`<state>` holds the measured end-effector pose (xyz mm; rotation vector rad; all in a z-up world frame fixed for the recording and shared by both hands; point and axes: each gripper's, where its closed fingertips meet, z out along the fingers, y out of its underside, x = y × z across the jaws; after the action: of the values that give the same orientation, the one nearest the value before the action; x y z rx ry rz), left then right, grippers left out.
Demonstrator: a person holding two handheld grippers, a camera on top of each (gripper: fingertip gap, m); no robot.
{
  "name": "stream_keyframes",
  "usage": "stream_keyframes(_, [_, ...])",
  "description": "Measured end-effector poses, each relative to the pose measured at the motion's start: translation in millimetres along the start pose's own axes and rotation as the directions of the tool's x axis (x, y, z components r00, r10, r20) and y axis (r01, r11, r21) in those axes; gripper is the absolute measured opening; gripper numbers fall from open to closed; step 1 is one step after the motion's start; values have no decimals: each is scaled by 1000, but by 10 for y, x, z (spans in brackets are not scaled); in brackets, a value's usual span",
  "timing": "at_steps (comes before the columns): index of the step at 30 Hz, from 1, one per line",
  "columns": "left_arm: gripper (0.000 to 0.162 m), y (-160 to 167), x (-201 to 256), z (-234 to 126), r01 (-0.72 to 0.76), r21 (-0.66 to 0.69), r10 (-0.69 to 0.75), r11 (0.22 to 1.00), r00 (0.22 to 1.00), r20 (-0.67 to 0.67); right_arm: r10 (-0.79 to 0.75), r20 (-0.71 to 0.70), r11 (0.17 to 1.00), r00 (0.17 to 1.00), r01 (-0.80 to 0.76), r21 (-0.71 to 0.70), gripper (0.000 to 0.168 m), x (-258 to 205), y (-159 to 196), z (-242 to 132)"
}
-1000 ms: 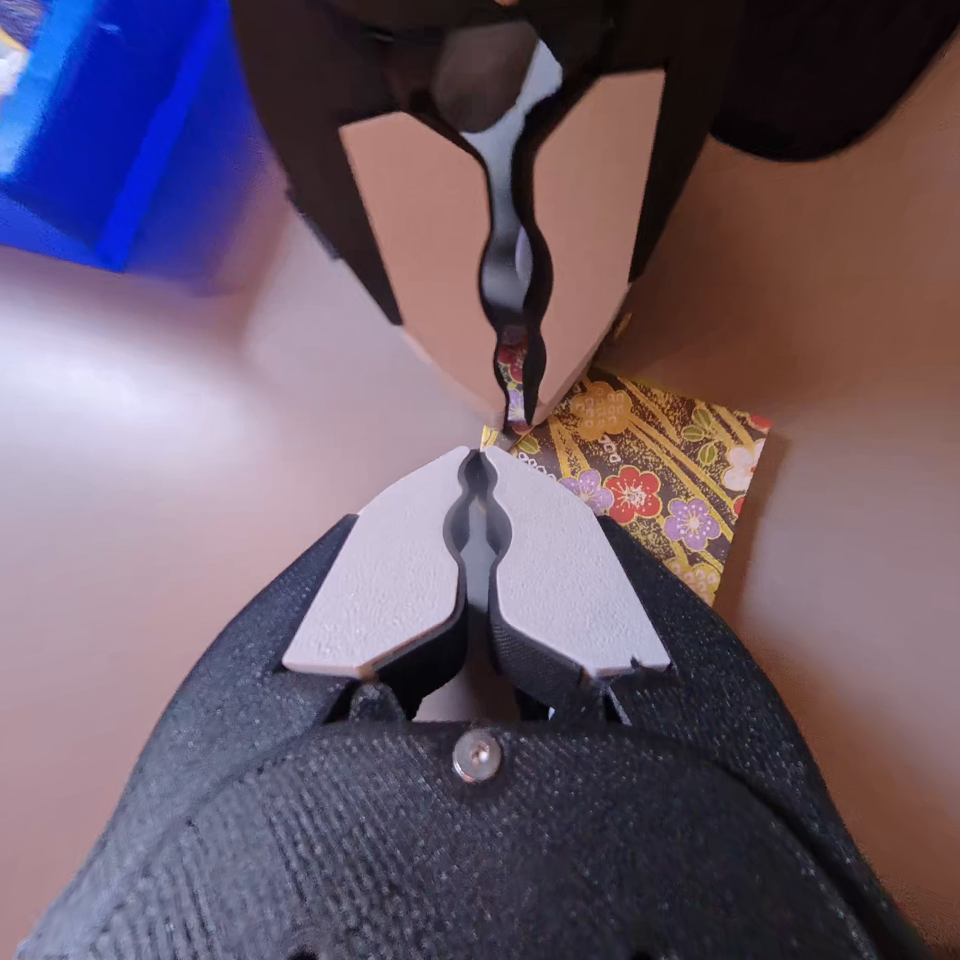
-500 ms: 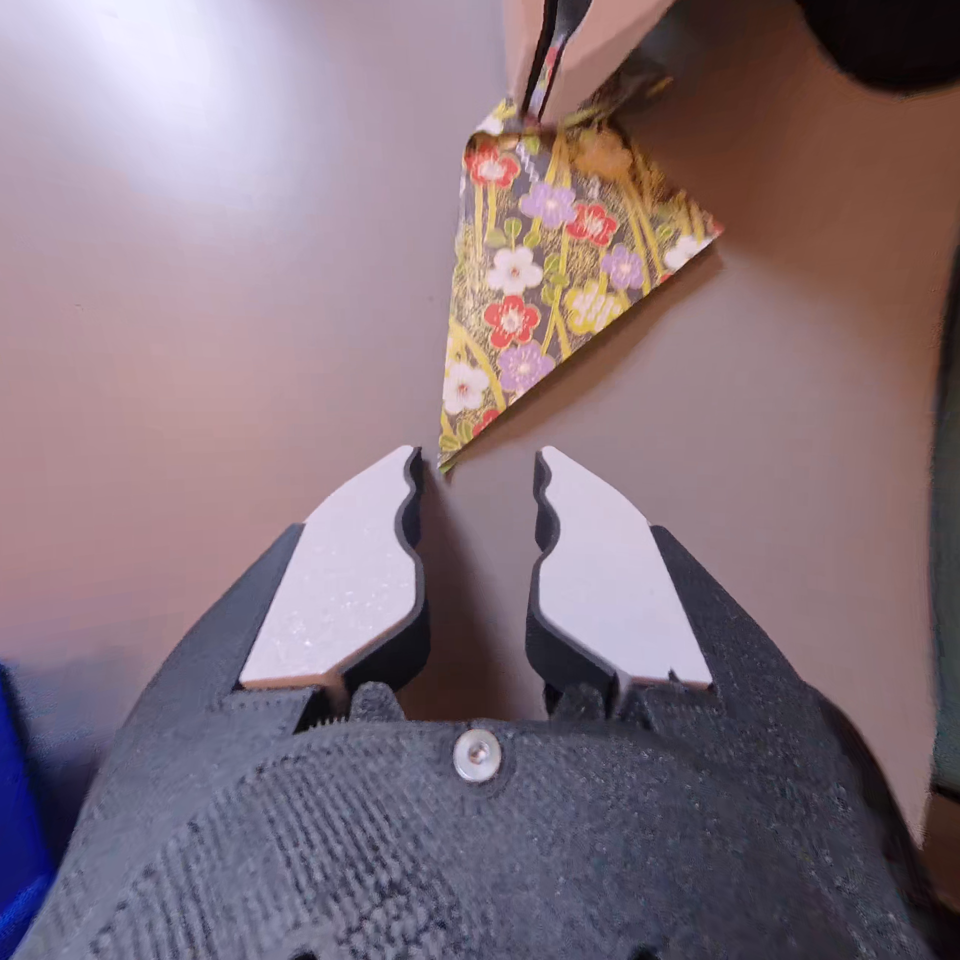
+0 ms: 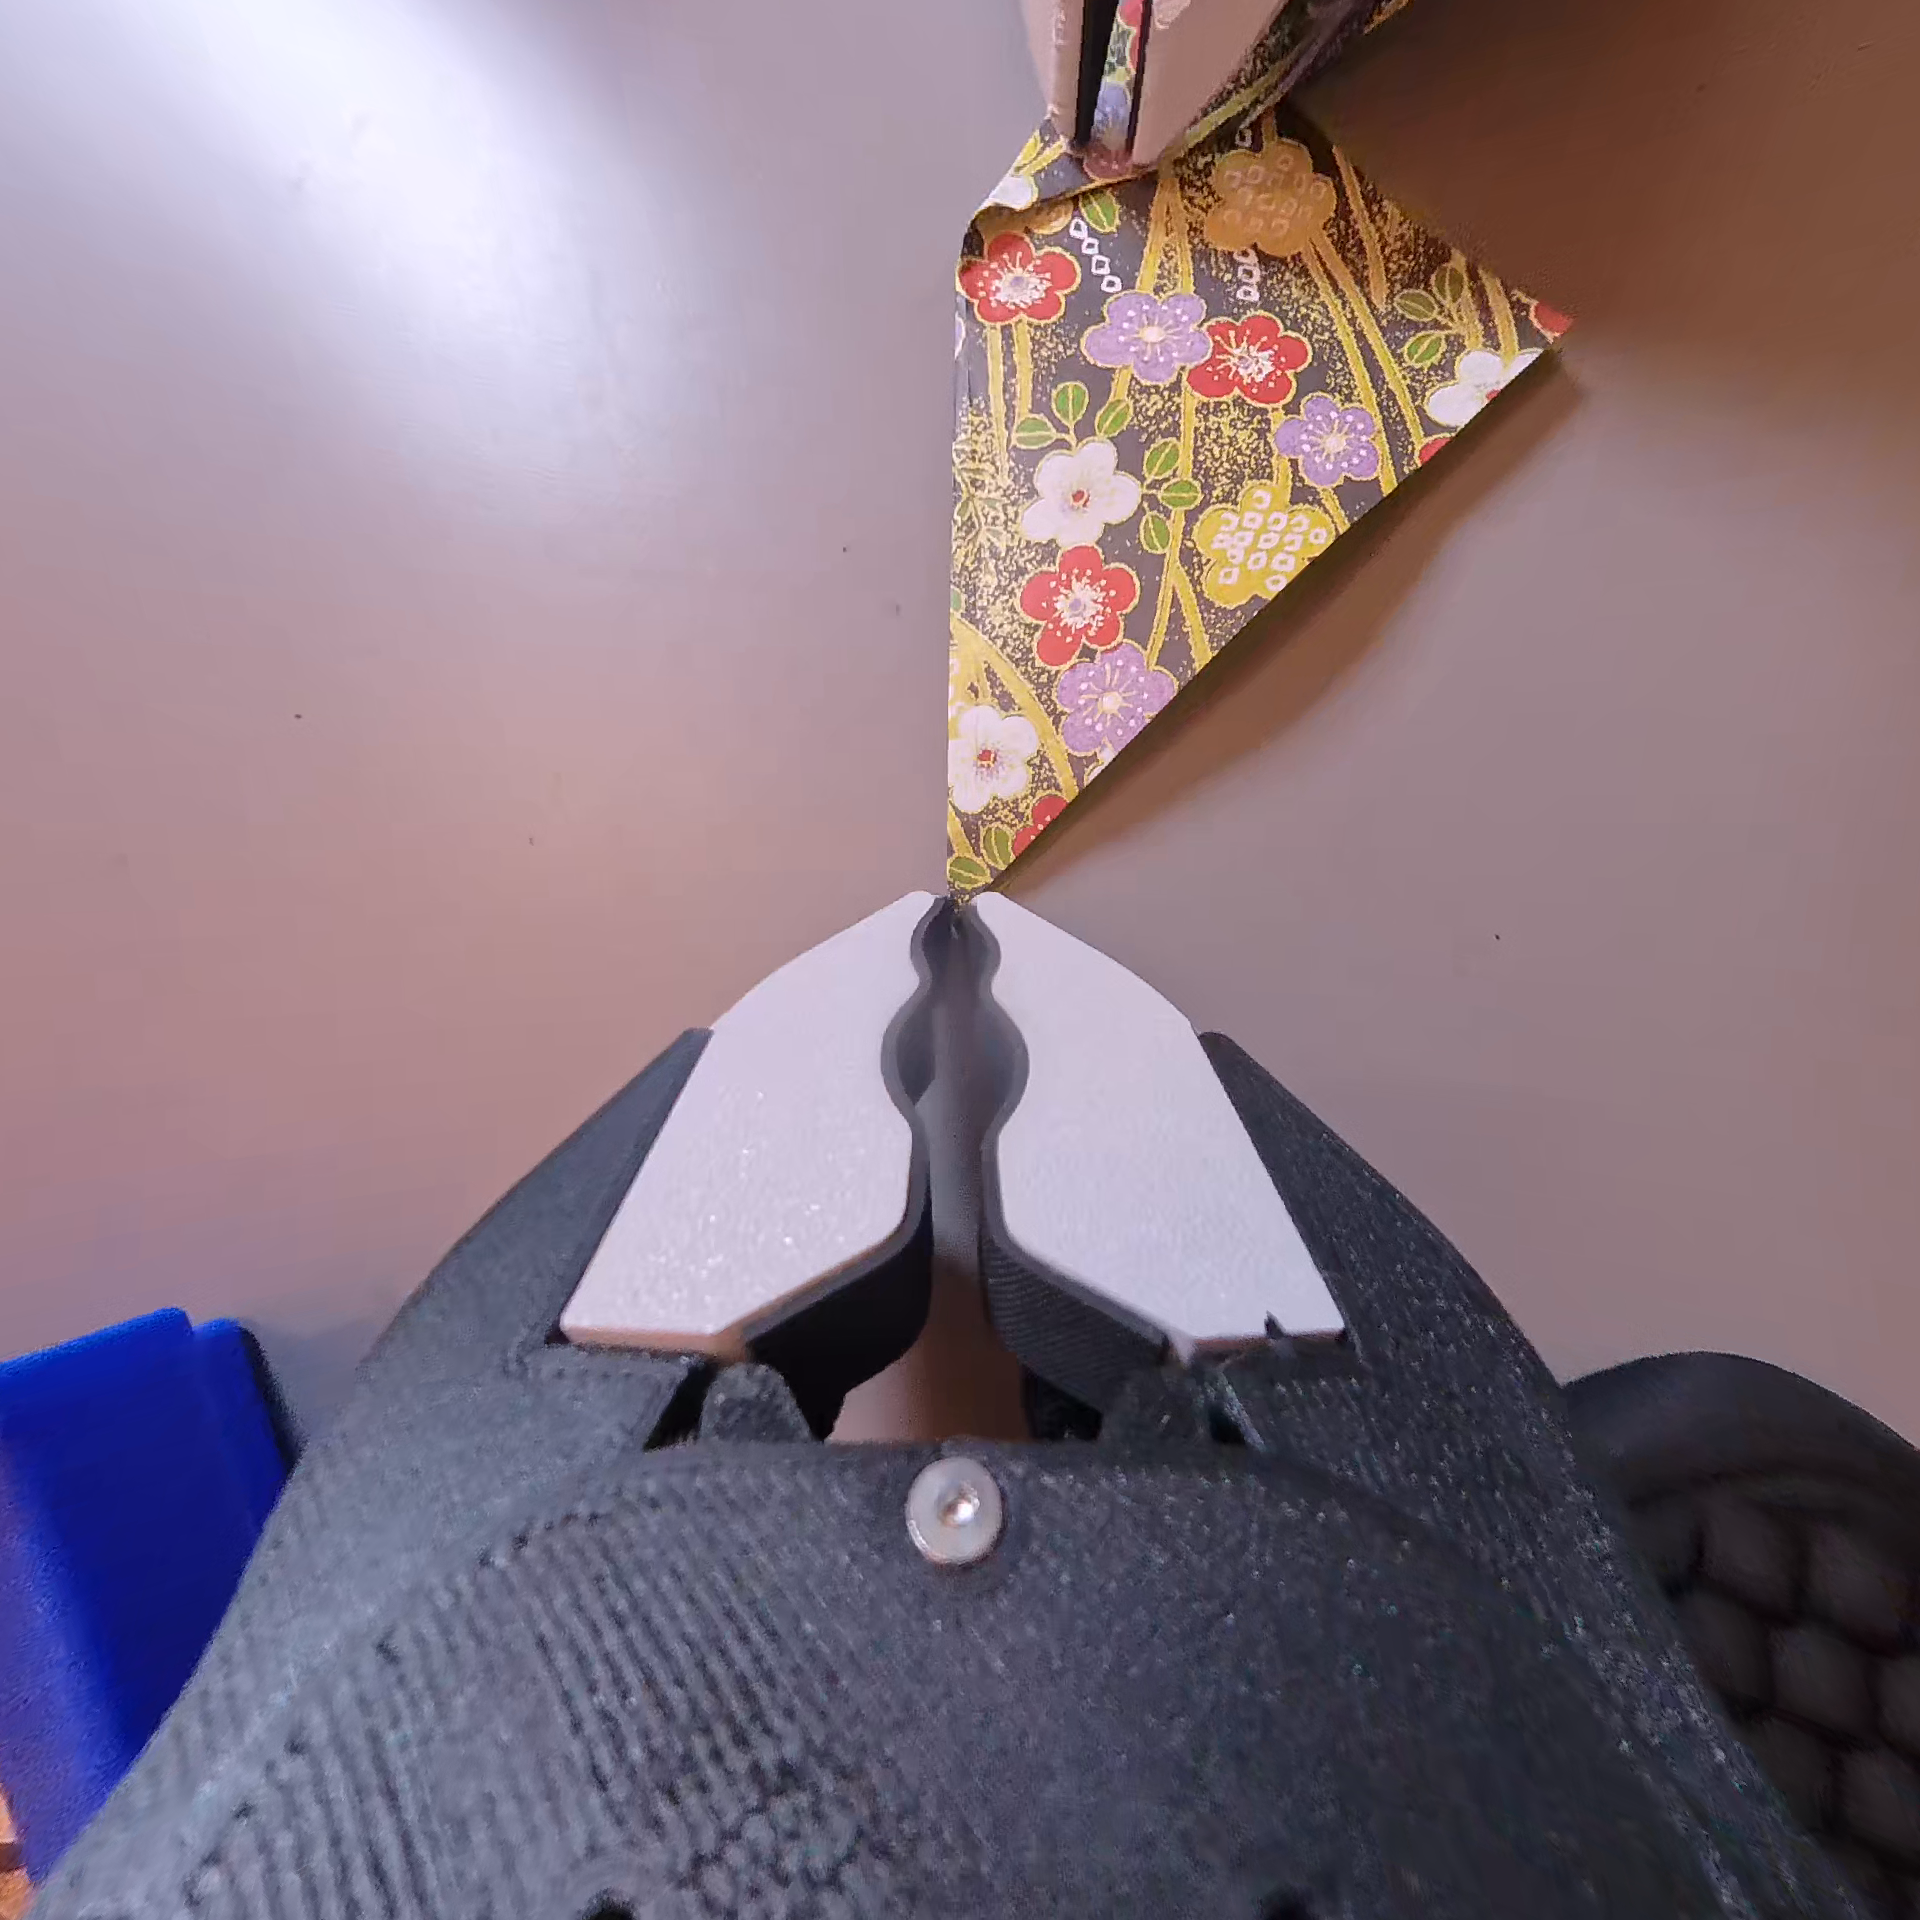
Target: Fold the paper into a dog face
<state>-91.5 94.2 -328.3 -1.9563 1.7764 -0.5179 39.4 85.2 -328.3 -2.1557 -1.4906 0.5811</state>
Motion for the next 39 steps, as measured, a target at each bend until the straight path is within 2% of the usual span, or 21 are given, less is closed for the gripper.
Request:
stream_keyframes(4, [1, -74, -60, -72, -58, 43, 56, 997, 996, 66, 1, 34, 1000, 999, -1, 21, 21, -46, -26, -6])
stream_keyframes(7, [1, -135, -61, -120, -148, 52, 142, 988, 984, 105, -12, 97, 991, 995, -1, 135, 27, -93, -211, -68])
stream_keyframes(11, [1, -174, -39, -109, -217, 47, 211, 975, 971, 111, -76, 112, 970, 991, 48, 239, 12, -88, -498, -135])
stream_keyframes(15, [1, -238, -45, -75, -206, 79, 198, 975, 975, 100, -188, 75, 972, 979, 175, 155, 5, -215, -544, 85])
stream_keyframes(20, [1, -398, 22, -68, -134, 198, 128, 971, 991, 42, -238, 37, 971, 971, 236, 40, 7, -240, -424, 308])
stream_keyframes(23, [2, -510, 70, -65, -38, 295, 51, 955, 998, -36, -230, 27, 973, 973, 229, 35, 8, -229, -422, 324])
stream_keyframes(25, [12, -555, 102, -55, 78, 338, -38, 938, 991, -125, -232, 22, 972, 973, 231, 42, 8, -230, -421, 323])
stream_keyframes(28, [34, -536, 108, -5, 257, 326, -186, 910, 954, -234, -232, 14, 972, 973, 231, 52, 6, -238, -418, 321])
stream_keyframes(30, [37, -498, 122, 54, 342, 292, -265, 893, 925, -272, -235, 6, 970, 972, 235, 56, 6, -238, -418, 320])
stream_keyframes(32, [34, -432, 86, 119, 368, 253, -312, 895, 921, -234, -235, 4, 970, 972, 234, 61, 6, -237, -417, 319])
stream_keyframes(35, [38, -392, -56, 92, 332, 247, -317, 910, 943, -97, -236, 2, 969, 972, 235, 69, 4, -244, -414, 318])
stream_keyframes(37, [39, -269, -112, 106, 295, 172, -298, 940, 954, -5, -240, -3, 968, 971, 240, 71, 4, -249, -414, 319])
stream_keyframes(39, [38, -223, -51, 119, 285, 119, -287, 951, 958, -2, -244, -8, 967, 970, 244, 72, 3, -250, -415, 318])
